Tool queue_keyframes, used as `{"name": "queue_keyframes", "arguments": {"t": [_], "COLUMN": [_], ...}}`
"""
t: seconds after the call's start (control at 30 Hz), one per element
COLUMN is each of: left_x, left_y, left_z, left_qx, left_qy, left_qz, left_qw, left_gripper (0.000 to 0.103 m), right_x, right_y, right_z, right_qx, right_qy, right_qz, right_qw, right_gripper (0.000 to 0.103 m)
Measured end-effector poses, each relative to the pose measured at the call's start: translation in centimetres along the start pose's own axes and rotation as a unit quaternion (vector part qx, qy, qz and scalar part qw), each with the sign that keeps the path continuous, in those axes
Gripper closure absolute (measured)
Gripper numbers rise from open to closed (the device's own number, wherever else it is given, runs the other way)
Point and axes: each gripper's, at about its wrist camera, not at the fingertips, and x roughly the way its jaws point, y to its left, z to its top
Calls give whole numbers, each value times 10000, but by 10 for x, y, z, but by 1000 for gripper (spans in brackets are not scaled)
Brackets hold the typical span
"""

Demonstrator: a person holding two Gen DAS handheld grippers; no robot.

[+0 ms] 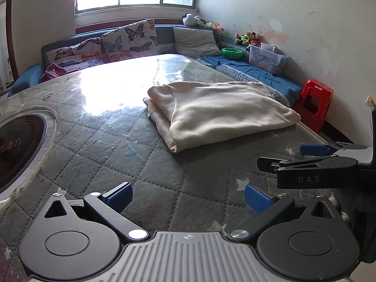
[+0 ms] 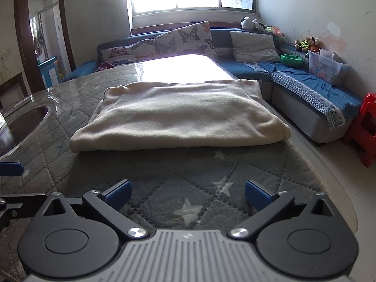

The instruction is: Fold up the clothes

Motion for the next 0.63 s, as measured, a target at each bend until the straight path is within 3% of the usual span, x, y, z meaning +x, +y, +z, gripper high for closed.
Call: {"name": "queue_keyframes", "arguments": {"t": [0.63], "left_x": [6], "left_y": [2], "left_z": [4], "left_qx": [-2], "left_qy": [29], "left_qz": [7], "left_qw": [10000], "left_gripper": [0], "right_x": [-2], "right_y": [1], "right_z": [7], "right_qx": [-6], "right_qy": [-71], "right_qz": [-91], "right_qw": [9999], "right_gripper": [0]}}
